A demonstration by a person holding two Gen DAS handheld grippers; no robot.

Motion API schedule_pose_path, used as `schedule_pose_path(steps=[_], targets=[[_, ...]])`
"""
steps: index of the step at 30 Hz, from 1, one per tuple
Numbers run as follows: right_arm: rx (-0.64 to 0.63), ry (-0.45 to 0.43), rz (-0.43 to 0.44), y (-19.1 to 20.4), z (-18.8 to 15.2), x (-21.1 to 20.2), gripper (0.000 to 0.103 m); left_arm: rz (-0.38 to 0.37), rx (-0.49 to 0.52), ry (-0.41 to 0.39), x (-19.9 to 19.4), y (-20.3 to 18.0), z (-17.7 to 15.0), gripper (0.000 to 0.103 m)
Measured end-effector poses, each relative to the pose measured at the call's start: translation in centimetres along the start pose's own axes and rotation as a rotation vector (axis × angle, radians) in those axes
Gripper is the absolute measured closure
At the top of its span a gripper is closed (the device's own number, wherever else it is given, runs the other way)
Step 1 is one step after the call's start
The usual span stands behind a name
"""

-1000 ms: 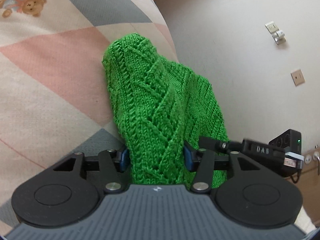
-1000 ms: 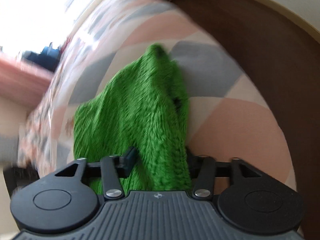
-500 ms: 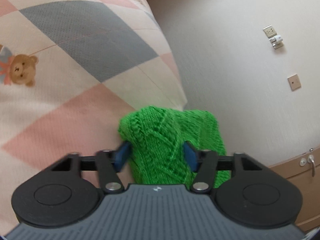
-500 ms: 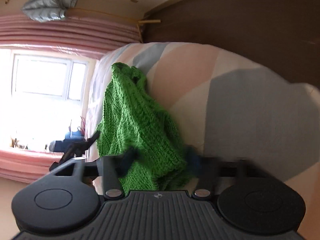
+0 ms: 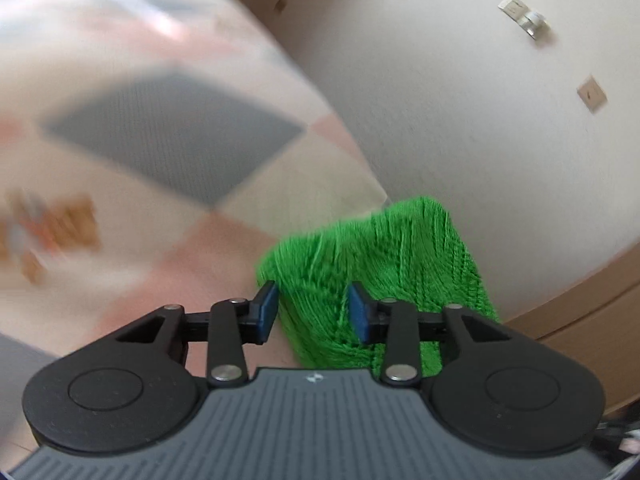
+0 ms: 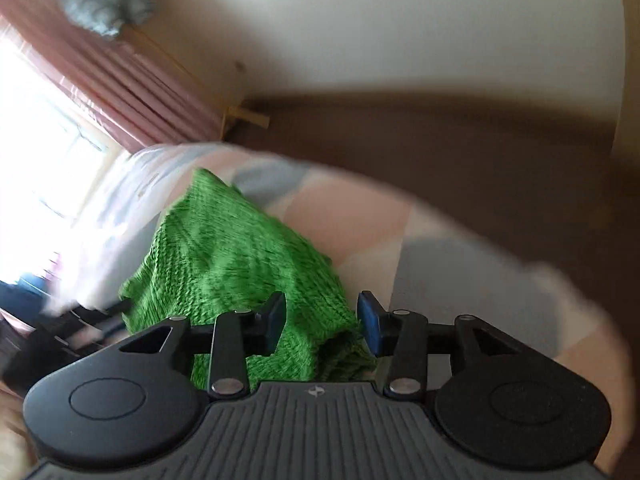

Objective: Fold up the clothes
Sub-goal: 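Lift the ribbed end with both grippers and fold it over the vest, then lower the folded end, open both grippers and pull back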

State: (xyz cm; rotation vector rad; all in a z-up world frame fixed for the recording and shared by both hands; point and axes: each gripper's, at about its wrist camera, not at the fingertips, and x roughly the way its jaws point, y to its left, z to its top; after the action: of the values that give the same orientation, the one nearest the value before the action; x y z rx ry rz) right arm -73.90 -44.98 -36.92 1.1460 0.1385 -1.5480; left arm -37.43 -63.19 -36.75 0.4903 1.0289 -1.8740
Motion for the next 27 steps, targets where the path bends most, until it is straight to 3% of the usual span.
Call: schedule_pose_path(steps=[2,4,7,10,14,17,20,27], targets=[[-0.15,-0.085,-0.079,3.2,-1.6,-2.0,0.059,0.014,0.105,-0.014,-1.0,-1.1,0.8,0.074],[-0.276,-0.138,-0.082,6.0,-3.7,-3.1,0.059,0.003,0.207,-0.015,-1.0,-2.2,1.6,0.074],[-0.37,-0.124,-0.071,8.8,-6.6,-2.2,0.06,-0.025,0.329,0.014,1.0,-3.3,1.8,0.074],[-0.441,-0.116,-0.121,9.8,-9.5,-0.5,0.06,0.009,0.414,0.055,4.0,-2.7,0.5,0.074],[-0.43,-0.059,-0.183,8.5,-11.4,2.4,0.05,0.005,0.441,0.074,5.4,-1.2,0.1,0.069],[-0.326,-0.049,-0.187,8.6,-10.2,1.4,0.05,0.027,0.49,0.091,4.1,-2.1,0.8,0.069],[-0.267,-0.078,-0.211,10.2,-10.0,-1.5,0.051,0.063,0.519,0.094,0.7,-3.6,0.9,0.072],[-0.116,-0.09,-0.242,14.2,-12.9,-8.9,0.048,0.028,0.518,0.145,-9.6,-5.2,-1.1,0.055]])
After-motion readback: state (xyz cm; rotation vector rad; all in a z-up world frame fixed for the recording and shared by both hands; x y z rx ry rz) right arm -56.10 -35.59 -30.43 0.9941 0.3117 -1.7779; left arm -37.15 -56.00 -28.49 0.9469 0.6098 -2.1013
